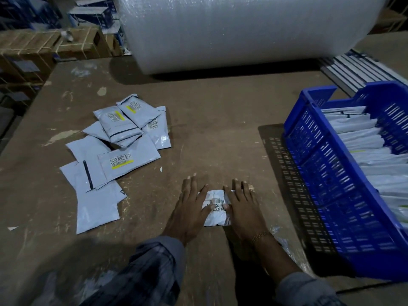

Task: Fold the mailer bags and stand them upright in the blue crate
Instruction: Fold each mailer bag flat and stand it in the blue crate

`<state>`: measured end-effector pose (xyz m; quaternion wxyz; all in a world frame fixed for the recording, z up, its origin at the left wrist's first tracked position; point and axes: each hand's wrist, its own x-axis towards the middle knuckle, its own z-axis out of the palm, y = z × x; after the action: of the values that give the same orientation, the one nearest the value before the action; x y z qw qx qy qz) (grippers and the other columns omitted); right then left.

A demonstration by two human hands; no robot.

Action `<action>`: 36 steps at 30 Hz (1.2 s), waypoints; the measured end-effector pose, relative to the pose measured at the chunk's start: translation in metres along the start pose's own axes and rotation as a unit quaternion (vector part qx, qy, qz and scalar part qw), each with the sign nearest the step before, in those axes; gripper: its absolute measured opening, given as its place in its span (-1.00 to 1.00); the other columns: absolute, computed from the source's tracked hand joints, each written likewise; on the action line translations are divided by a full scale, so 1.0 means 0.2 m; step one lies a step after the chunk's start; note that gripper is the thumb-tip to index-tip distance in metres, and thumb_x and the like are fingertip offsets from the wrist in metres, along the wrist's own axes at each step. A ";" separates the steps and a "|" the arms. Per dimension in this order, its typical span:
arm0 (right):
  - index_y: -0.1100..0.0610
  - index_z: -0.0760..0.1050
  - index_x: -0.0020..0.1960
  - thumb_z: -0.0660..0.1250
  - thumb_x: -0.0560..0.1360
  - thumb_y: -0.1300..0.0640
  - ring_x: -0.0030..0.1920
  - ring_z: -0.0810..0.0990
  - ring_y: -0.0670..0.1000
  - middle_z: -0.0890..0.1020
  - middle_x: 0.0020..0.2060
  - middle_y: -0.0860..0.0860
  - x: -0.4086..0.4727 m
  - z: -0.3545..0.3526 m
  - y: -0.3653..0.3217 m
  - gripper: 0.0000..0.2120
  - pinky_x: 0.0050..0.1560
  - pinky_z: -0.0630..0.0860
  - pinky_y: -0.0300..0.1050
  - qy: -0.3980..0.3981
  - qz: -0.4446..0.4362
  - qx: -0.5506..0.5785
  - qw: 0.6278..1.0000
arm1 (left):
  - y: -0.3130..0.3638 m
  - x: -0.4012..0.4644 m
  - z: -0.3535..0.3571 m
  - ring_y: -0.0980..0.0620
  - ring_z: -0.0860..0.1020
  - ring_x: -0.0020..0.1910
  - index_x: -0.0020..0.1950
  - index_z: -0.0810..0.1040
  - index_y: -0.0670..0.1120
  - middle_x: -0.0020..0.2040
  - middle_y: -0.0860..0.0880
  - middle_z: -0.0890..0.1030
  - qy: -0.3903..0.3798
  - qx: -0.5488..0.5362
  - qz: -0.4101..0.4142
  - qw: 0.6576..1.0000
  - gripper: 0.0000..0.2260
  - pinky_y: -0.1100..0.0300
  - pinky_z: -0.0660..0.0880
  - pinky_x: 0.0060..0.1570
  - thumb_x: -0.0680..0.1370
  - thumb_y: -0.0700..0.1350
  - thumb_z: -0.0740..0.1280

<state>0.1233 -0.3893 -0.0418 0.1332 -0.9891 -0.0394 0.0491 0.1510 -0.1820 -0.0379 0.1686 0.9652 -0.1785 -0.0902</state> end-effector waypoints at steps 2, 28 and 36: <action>0.07 0.48 0.45 0.38 0.57 0.05 0.56 0.28 0.28 0.37 0.54 0.15 0.00 -0.05 0.01 -0.54 0.54 0.23 0.21 0.000 0.000 0.030 1.000 | -0.04 0.00 0.00 -0.07 -0.18 0.71 0.73 0.01 -0.03 0.74 -0.05 -0.18 0.029 -0.008 -0.010 1.000 -0.18 0.00 -0.06 0.63 0.63 0.43 0.08; 0.16 0.67 0.04 0.56 0.33 0.40 -0.02 0.55 0.21 0.63 -0.07 0.07 -0.78 -1.57 0.94 -0.67 0.20 0.45 0.20 0.327 0.041 0.008 0.944 | 1.71 0.17 -0.80 0.06 0.53 0.16 0.32 0.59 0.06 0.21 0.13 0.63 0.165 -0.114 0.300 0.933 -0.66 0.21 0.40 0.14 0.55 -0.04 0.50; 0.08 0.71 0.01 0.65 0.26 0.37 -0.09 0.59 0.21 0.67 -0.13 0.01 -0.99 -1.55 1.53 -0.62 -0.03 0.54 0.14 0.224 0.113 -0.024 0.968 | 2.13 0.27 -0.46 0.14 0.58 0.13 0.28 0.63 0.08 0.12 0.14 0.66 0.095 -0.199 0.322 0.921 -0.74 0.16 0.52 0.13 0.60 0.05 0.48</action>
<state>-0.0200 -0.7831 0.1914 0.1083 -0.9759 0.1019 -0.1596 0.0878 -0.5495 0.1926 0.3938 0.8062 -0.4408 0.0274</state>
